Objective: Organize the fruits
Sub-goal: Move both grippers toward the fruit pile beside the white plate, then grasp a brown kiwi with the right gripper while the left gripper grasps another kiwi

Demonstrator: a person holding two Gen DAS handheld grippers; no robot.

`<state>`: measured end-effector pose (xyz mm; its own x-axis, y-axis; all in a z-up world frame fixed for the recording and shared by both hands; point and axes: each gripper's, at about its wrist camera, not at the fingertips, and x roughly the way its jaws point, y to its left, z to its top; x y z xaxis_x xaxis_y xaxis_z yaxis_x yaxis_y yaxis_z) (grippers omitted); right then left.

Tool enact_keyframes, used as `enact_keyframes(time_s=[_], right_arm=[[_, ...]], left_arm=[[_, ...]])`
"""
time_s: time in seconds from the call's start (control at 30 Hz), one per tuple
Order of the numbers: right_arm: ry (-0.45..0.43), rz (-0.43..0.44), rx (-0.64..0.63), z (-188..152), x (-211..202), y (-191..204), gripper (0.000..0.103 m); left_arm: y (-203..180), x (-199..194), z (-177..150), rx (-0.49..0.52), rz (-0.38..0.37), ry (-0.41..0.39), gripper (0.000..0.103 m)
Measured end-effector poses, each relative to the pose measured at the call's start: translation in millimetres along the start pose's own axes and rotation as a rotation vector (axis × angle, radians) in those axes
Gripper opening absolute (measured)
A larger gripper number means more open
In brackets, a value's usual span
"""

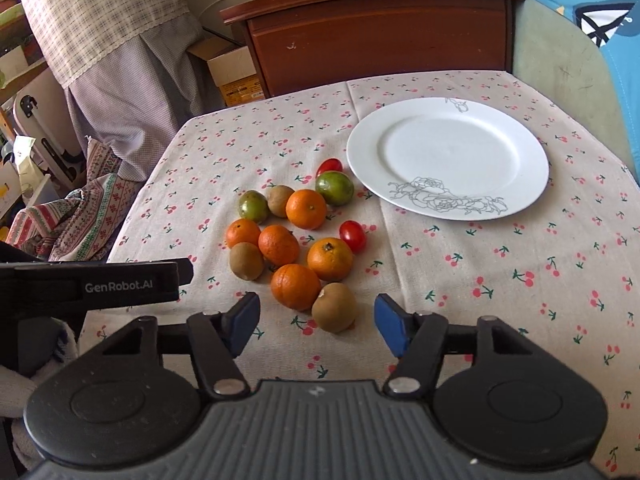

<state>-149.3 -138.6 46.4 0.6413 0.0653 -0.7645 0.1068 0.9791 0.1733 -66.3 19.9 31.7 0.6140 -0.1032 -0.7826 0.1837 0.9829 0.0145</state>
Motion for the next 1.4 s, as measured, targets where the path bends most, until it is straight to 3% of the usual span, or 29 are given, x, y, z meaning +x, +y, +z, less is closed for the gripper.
enact_keyframes(time_s=[0.2, 0.57, 0.93, 1.03, 1.17, 1.4], right_arm=[[-0.002, -0.007, -0.019, -2, 1, 1, 0.051], [-0.015, -0.036, -0.088, -9, 6, -3, 0.026], [-0.02, -0.034, -0.045, -8, -3, -15, 0.026], [-0.01, -0.041, -0.033, -9, -1, -18, 0.026], [-0.009, -0.037, -0.021, -9, -1, -20, 0.026], [0.007, -0.037, -0.005, -10, 2, -21, 0.028]], left_arm=[[0, 0, -1, 0.001, -0.025, -0.007, 0.091], [-12, 3, -5, 0.018, -0.106, -0.008, 0.08], [-33, 10, -6, 0.046, -0.194, -0.019, 0.064], [-36, 13, -5, 0.043, -0.222, -0.022, 0.056], [-38, 17, -5, 0.027, -0.241, -0.023, 0.045], [-42, 19, -5, 0.043, -0.259, -0.036, 0.037]])
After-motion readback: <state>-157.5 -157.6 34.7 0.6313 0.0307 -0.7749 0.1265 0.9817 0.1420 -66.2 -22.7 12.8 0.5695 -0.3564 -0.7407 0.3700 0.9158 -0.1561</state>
